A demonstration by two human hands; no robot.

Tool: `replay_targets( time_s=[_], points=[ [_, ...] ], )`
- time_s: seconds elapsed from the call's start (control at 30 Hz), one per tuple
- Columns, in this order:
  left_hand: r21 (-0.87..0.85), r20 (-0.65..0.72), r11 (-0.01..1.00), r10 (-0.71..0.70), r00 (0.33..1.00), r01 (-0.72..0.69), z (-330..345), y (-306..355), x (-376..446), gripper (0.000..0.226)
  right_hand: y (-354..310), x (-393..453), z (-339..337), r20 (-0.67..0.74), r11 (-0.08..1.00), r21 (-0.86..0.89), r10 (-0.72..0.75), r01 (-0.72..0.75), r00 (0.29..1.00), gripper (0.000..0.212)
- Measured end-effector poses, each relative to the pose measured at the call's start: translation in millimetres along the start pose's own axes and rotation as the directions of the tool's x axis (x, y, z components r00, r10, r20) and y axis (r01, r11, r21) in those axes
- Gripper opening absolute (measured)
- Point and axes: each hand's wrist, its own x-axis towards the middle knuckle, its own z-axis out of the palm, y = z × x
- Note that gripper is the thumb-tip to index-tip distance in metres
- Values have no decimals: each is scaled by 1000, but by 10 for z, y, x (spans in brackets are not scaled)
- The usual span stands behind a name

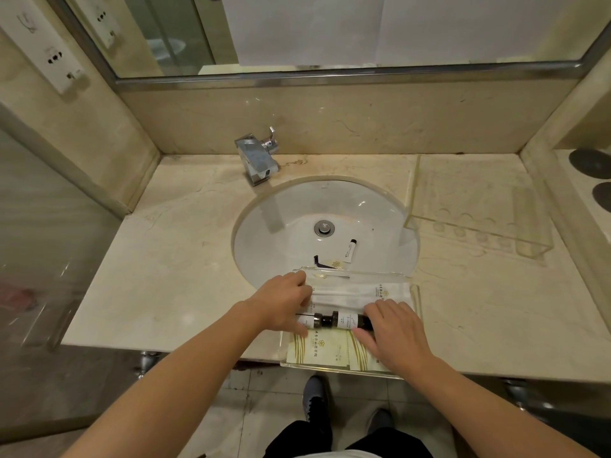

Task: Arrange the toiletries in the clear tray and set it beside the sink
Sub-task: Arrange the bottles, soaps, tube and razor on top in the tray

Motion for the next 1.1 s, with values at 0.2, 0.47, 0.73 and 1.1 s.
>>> replay_targets(
  time_s=[0.2,0.47,0.73,1.1],
  points=[
    [-82,-105,996,-38,994,29,-46,-43,4,62,-13,72,-36,-1,995,58,80,-80,997,27],
    [-187,-269,969,-208,940,161,-185,-264,180,39,11,547,-192,-138,972,134,211,-193,968,15],
    [-277,-211,898,-404,890,342,-232,-549,591,22,182,1154,-104,126,875,223,410,-429,903,18],
    [-298,257,792,-471,844,533,136,-802,1338,30,432,1747,451,622,728,205,420,-655,661,8]
  ],
)
